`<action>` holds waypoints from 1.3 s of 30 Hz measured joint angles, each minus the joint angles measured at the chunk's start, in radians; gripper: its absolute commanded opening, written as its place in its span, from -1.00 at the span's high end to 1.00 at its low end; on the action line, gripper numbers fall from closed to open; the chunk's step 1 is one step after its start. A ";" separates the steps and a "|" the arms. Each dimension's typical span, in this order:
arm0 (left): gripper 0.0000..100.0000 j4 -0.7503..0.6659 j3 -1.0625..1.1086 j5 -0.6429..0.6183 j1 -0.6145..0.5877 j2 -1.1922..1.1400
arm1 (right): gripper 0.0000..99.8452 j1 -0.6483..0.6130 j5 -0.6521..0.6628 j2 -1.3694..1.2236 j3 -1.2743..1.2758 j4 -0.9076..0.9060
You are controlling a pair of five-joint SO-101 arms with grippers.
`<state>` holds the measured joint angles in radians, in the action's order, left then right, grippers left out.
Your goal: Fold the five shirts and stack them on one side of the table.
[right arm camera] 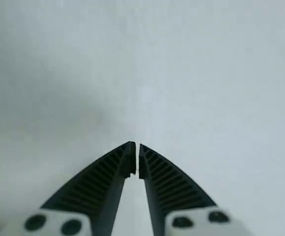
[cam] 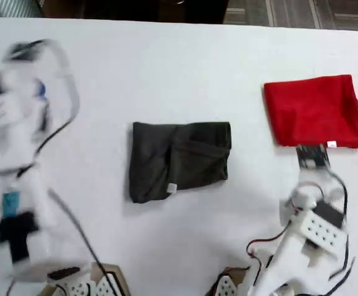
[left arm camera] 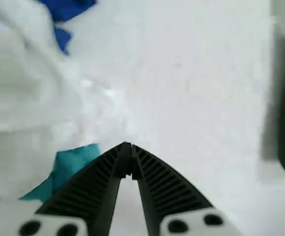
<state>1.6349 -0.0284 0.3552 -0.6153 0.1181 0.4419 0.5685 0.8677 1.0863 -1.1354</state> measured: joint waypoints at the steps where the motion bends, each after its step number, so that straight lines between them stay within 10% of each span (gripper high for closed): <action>1: 0.95 -0.049 0.075 0.017 -0.075 0.058 | 0.96 -0.072 -0.040 0.000 -0.052 -0.032; 7: 0.95 -0.350 0.543 0.071 -0.454 0.232 | 0.96 -0.520 -0.195 -0.127 -0.269 -0.052; 15: 0.95 -0.640 0.990 0.074 -0.514 0.239 | 0.96 -0.848 -0.345 -0.436 -0.512 0.054; 39: 0.95 -0.853 1.155 -0.002 -0.548 0.273 | 0.96 -0.930 -0.356 -1.214 -1.129 -0.305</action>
<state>0.7818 1.1270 0.3537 -1.1630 0.3913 -0.4879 0.2125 -0.3460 -0.0430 -1.4408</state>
